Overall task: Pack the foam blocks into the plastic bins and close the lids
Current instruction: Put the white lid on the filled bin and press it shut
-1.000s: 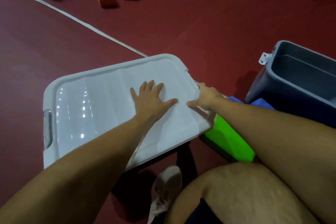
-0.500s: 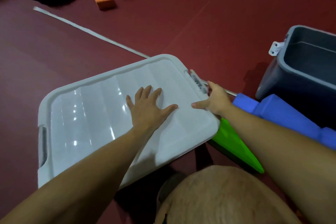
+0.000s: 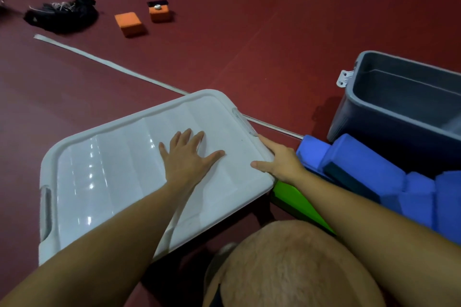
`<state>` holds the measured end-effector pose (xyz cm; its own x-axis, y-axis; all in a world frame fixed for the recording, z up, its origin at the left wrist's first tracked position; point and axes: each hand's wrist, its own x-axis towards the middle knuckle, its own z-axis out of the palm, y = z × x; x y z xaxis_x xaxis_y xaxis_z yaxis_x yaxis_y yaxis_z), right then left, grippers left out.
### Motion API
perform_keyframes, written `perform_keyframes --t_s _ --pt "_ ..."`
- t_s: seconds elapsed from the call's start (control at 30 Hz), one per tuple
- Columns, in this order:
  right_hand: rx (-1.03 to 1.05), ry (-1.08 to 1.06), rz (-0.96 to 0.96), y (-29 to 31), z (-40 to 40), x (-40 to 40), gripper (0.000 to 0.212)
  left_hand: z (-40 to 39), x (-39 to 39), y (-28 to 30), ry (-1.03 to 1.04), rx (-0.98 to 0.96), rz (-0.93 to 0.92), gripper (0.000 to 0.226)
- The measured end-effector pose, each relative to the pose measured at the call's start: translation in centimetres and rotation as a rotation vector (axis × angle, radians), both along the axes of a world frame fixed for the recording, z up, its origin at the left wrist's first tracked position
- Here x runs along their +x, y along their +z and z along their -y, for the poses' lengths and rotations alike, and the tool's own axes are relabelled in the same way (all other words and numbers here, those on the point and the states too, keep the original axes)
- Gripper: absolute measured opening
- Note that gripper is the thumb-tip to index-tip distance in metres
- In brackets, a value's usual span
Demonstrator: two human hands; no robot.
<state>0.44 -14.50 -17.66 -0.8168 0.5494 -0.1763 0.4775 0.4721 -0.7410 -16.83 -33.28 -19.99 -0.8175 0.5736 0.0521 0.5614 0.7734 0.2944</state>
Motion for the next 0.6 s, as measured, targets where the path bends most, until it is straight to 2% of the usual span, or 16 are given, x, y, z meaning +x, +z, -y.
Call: perform_keyframes --t_s 0.13,0.2,0.3,0.37,0.43,0.6 --pt "-0.061 -0.056 0.036 -0.1 0.1 1.3 0.098 0.1 -0.1 -0.2 -0.006 0.001 -0.008 0.098" --pt "-0.114 -0.007 0.109 0.3 -0.3 1.6 0.113 0.2 -0.3 -0.4 -0.005 0.009 -0.007 0.097" --pt "-0.071 0.094 0.179 0.6 -1.0 1.6 0.135 0.2 -0.6 -0.5 -0.003 0.018 -0.002 0.098" --pt "-0.029 0.09 0.18 0.5 -1.2 1.2 0.145 0.3 -0.8 -0.4 -0.004 0.018 0.001 0.098" --pt "-0.017 0.108 0.182 0.5 -1.4 0.2 0.144 0.5 -1.4 -0.2 0.01 0.013 0.004 0.097" --pt "-0.017 0.17 0.134 1.0 -0.1 -4.9 0.12 2.9 -4.5 0.4 0.075 0.012 -0.013 0.092"
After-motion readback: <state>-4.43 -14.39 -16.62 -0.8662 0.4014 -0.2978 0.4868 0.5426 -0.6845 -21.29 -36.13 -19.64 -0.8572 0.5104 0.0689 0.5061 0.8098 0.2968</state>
